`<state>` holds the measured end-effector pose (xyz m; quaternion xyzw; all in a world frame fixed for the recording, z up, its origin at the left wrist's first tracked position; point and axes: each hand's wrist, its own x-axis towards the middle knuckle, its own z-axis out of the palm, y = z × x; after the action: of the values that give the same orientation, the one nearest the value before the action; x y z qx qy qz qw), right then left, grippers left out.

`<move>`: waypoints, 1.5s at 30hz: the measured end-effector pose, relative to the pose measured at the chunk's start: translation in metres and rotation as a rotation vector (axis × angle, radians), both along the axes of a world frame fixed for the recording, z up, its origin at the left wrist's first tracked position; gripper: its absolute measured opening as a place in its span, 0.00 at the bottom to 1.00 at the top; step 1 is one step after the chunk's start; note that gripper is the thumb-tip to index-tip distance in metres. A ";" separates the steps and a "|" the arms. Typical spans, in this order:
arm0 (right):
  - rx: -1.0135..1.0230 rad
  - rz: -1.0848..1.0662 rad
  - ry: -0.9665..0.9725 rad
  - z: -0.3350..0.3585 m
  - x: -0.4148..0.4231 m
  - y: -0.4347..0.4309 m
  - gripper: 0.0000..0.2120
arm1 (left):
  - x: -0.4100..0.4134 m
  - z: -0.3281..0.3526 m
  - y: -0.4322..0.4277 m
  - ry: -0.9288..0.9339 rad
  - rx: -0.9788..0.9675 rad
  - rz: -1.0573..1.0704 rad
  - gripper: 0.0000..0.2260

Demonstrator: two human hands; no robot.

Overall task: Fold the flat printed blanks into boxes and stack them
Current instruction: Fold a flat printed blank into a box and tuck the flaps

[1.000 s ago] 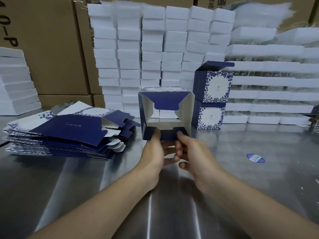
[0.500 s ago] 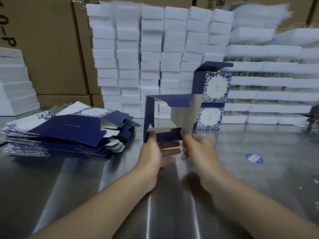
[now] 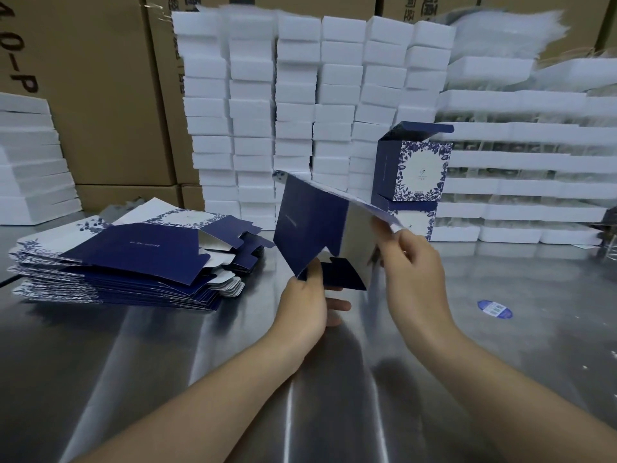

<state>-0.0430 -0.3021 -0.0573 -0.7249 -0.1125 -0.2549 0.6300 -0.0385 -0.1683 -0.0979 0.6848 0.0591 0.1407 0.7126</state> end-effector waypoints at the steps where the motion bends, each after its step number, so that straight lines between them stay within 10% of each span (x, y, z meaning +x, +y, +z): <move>1: 0.034 0.015 0.033 0.001 0.001 -0.001 0.32 | -0.001 -0.001 0.000 -0.019 0.031 -0.003 0.18; 6: 0.162 0.040 0.109 0.000 0.008 -0.003 0.07 | -0.004 -0.001 0.000 -0.043 0.113 -0.011 0.14; 14: 0.178 0.198 0.425 0.006 0.008 -0.005 0.11 | -0.017 0.008 -0.006 -0.229 0.162 0.010 0.13; 22: 0.355 0.388 0.538 -0.004 0.000 0.008 0.17 | -0.024 0.015 -0.011 -0.024 0.020 -0.246 0.22; 29: 0.086 0.457 0.501 -0.015 -0.009 0.025 0.24 | -0.024 0.015 -0.011 0.016 0.057 -0.094 0.24; 45: 0.261 0.353 0.483 -0.014 -0.008 0.023 0.22 | -0.021 0.015 -0.013 -0.083 -0.025 -0.182 0.24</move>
<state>-0.0505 -0.2793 -0.0710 -0.6467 -0.0499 0.0251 0.7607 -0.0595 -0.1812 -0.0827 0.6719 -0.0314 0.1030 0.7328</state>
